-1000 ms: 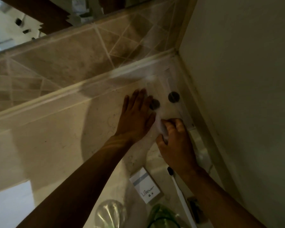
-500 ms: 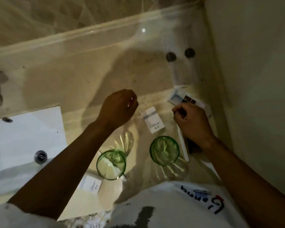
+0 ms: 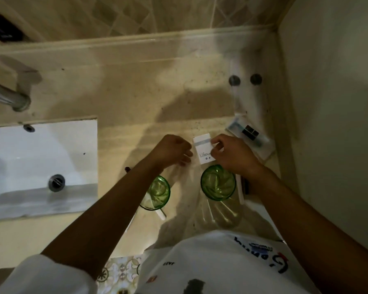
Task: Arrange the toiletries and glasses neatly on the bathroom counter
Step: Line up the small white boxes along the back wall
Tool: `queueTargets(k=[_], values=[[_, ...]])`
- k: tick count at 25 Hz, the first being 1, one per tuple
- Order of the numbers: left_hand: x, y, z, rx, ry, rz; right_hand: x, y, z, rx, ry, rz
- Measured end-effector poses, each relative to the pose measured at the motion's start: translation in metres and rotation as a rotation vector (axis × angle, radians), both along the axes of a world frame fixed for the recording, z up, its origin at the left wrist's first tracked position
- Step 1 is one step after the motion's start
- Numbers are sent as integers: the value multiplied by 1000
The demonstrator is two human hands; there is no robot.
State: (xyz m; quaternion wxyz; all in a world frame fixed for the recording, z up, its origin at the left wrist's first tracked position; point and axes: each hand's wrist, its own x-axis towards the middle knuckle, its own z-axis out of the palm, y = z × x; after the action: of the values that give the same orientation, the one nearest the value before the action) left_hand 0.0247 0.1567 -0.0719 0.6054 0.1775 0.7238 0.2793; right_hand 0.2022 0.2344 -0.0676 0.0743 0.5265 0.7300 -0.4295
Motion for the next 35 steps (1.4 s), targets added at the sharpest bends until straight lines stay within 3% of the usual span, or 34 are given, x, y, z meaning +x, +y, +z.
queueTargets(k=[8,12,14,16,18,22,26,35], values=[[-15,25,-6,130,-14,239,-23,19,-13,-69,225,-229],[-21,55,-10,226,66,234,-42,44,-23,-17,278,-257],[-20,66,-15,281,271,138,-49,58,-29,160,222,-180],[-22,73,-27,339,622,-88,-54,71,-34,305,166,-59],[-24,78,-39,377,781,-269,-59,77,-37,284,171,-29],[-33,99,-49,414,898,-400,-72,95,-43,269,156,-23],[-49,135,-51,438,900,-460,-88,131,-44,321,178,-16],[-71,176,-65,414,1000,-481,-113,184,-41,297,43,21]])
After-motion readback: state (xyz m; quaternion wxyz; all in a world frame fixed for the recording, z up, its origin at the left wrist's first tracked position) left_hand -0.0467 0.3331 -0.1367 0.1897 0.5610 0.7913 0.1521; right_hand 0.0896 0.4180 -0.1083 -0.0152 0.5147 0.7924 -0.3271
